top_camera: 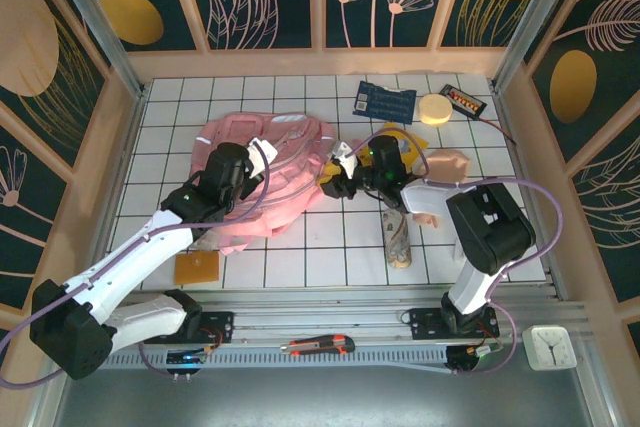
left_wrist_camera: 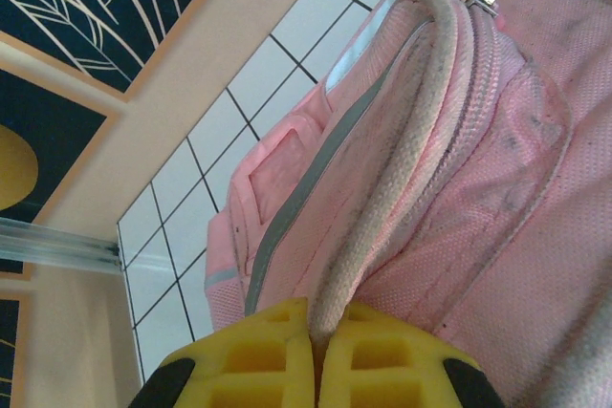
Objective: Pack the student bag
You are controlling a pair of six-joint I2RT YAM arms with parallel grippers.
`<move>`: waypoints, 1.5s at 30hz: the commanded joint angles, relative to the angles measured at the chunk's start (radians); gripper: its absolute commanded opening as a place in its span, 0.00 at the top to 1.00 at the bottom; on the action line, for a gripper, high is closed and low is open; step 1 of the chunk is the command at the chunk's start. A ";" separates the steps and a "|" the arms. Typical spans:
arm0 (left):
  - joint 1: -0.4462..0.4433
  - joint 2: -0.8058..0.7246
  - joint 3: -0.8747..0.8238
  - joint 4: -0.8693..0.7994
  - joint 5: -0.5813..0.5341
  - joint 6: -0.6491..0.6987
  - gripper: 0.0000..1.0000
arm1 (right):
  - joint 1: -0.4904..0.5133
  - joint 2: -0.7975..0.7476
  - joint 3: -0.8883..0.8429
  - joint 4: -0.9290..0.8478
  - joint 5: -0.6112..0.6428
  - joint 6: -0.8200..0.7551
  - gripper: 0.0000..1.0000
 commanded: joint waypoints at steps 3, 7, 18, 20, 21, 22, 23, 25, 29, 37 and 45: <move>0.004 -0.042 0.023 0.088 -0.034 0.021 1.00 | -0.061 -0.012 -0.025 0.133 -0.123 0.135 0.49; 0.004 -0.051 0.033 0.081 -0.026 0.047 1.00 | -0.048 -0.032 0.002 -0.071 -0.111 -0.068 0.48; 0.003 -0.054 0.027 0.082 -0.019 0.059 1.00 | -0.010 -0.013 0.006 -0.083 -0.043 -0.151 0.37; 0.003 -0.052 0.027 0.084 -0.020 0.061 1.00 | -0.004 -0.003 0.017 -0.077 -0.058 -0.142 0.37; 0.004 -0.051 0.025 0.085 -0.020 0.062 1.00 | 0.000 0.004 0.019 -0.076 -0.062 -0.141 0.37; 0.004 -0.049 0.024 0.087 -0.021 0.064 1.00 | 0.004 0.008 0.025 -0.073 -0.063 -0.137 0.37; 0.004 -0.048 0.024 0.088 -0.020 0.064 1.00 | 0.008 0.011 0.031 -0.072 -0.060 -0.135 0.37; 0.003 -0.046 0.021 0.093 -0.021 0.066 1.00 | 0.010 0.017 0.037 -0.066 -0.057 -0.132 0.37; 0.003 -0.041 0.016 0.099 -0.020 0.066 1.00 | 0.015 0.030 0.062 -0.068 -0.068 -0.120 0.39; 0.003 -0.041 0.012 0.109 -0.022 0.072 1.00 | 0.022 0.045 0.075 -0.053 -0.054 -0.089 0.50; 0.004 -0.054 -0.001 0.114 -0.030 0.081 1.00 | 0.025 0.028 0.058 -0.051 -0.037 -0.074 0.83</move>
